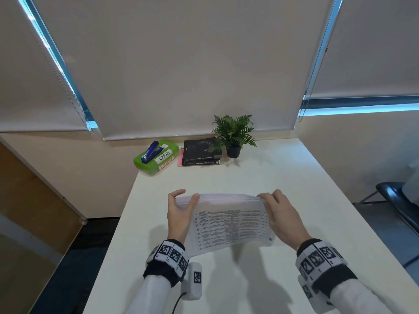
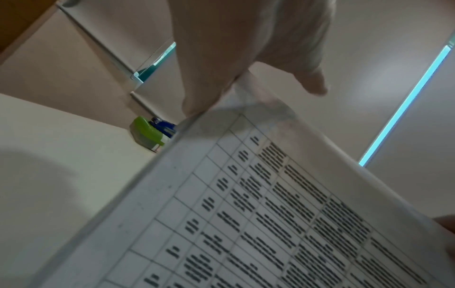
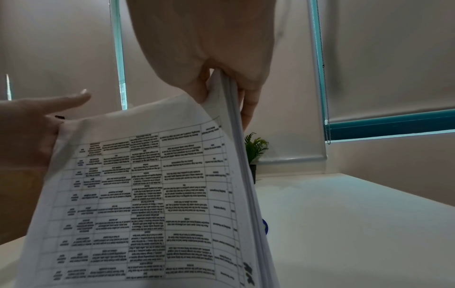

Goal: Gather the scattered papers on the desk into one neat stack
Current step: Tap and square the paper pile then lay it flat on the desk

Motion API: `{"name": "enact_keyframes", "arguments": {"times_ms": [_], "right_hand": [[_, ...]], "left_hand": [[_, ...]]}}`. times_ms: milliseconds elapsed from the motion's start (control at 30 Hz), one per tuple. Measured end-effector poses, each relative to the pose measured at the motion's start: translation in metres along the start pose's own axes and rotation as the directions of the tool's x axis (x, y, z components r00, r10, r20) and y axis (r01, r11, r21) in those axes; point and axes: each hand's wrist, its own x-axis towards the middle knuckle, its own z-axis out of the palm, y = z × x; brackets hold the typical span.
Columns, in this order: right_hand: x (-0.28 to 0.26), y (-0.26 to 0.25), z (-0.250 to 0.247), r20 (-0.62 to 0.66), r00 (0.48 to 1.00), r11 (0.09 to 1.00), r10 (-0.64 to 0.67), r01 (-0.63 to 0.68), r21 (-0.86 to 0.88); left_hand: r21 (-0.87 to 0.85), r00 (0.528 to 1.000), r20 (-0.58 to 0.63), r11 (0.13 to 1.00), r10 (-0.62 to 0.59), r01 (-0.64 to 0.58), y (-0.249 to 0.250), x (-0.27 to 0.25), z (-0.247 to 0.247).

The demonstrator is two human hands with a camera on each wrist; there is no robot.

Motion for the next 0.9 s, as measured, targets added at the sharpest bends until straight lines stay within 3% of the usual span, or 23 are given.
{"name": "enact_keyframes", "arguments": {"times_ms": [133, 333, 467, 567, 633, 767, 833, 900], "right_hand": [[0.003, -0.002, -0.006, 0.06, 0.998, 0.999, 0.015, -0.017, 0.029], [0.005, -0.005, -0.01, 0.118, 0.993, 1.0, 0.027, -0.025, -0.018], [0.007, -0.007, -0.009, 0.073, 0.993, 0.988, 0.09, -0.079, -0.136], [0.013, -0.008, -0.027, 0.142, 0.973, 0.962, 0.182, -0.146, -0.232], [0.021, -0.014, -0.046, 0.222, 0.96, 0.977, 0.172, -0.137, -0.164], [0.034, -0.039, -0.072, 0.337, 0.941, 0.973, -0.007, -0.072, 0.219], [0.034, -0.046, -0.071, 0.309, 0.95, 0.906, -0.042, -0.094, 0.412], [0.029, -0.043, -0.063, 0.277, 0.961, 0.804, -0.003, -0.162, 0.572]], "left_hand": [[0.0, 0.982, 0.166, 0.996, -0.088, 0.09, -0.009, 0.003, -0.015], [-0.021, 0.965, 0.185, 0.981, -0.187, 0.194, -0.035, -0.002, -0.019], [-0.044, 0.965, 0.209, 0.984, -0.16, 0.172, -0.029, -0.007, -0.013], [-0.008, 0.966, 0.25, 0.998, -0.064, 0.068, -0.012, -0.009, -0.009], [0.06, 0.951, 0.307, 0.996, 0.045, -0.066, 0.009, -0.007, -0.005], [0.237, 0.854, 0.478, 0.907, 0.203, -0.348, 0.066, -0.001, 0.013], [0.299, 0.802, 0.536, 0.828, 0.266, -0.474, 0.086, -0.002, 0.023], [0.349, 0.791, 0.537, 0.776, 0.294, -0.525, 0.098, -0.004, 0.028]]}}
